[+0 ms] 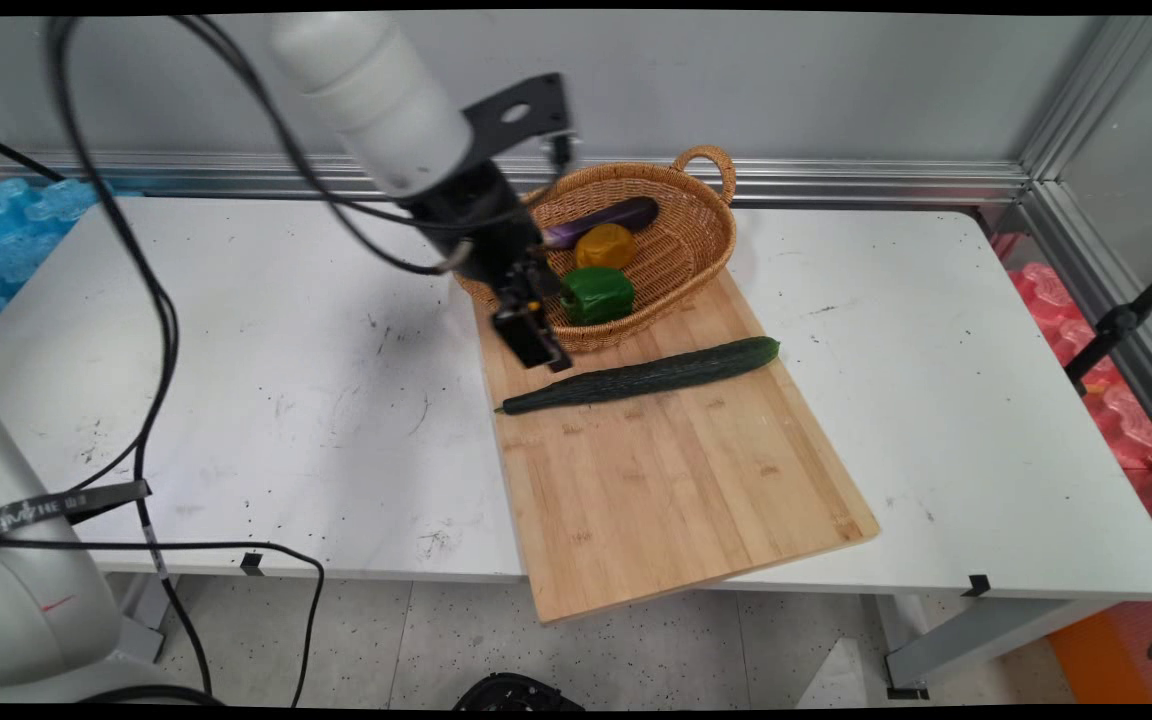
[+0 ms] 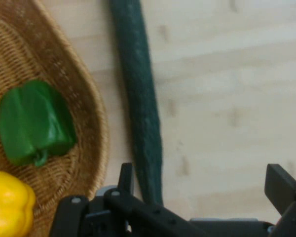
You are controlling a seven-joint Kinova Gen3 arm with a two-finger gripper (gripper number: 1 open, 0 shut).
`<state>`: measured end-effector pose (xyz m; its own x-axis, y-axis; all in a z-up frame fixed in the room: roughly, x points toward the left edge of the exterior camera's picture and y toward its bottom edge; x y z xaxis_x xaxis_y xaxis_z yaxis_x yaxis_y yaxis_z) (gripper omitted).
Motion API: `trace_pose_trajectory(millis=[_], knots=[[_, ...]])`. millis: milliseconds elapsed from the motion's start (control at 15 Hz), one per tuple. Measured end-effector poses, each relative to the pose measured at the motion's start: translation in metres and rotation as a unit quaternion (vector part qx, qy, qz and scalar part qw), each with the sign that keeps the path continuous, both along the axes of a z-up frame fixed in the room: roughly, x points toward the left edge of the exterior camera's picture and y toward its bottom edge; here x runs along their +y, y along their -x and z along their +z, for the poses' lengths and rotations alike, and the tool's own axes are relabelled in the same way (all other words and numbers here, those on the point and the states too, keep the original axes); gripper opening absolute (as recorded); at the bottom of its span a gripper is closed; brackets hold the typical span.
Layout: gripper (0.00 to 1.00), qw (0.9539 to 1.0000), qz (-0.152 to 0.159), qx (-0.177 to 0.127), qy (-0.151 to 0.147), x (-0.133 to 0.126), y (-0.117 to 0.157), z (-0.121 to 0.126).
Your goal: Pick up the cucumber from the cutting board
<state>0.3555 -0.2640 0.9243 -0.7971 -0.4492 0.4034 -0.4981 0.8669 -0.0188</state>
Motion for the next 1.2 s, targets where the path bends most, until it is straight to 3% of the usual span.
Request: trace_pose_trajectory(millis=[667,1200], knots=[[1.0,0.997,0.077,-0.004,-0.006,-0.063,0.074,-0.045],[1.0,0.9954,0.094,-0.008,-0.016,-0.102,0.123,-0.082]])
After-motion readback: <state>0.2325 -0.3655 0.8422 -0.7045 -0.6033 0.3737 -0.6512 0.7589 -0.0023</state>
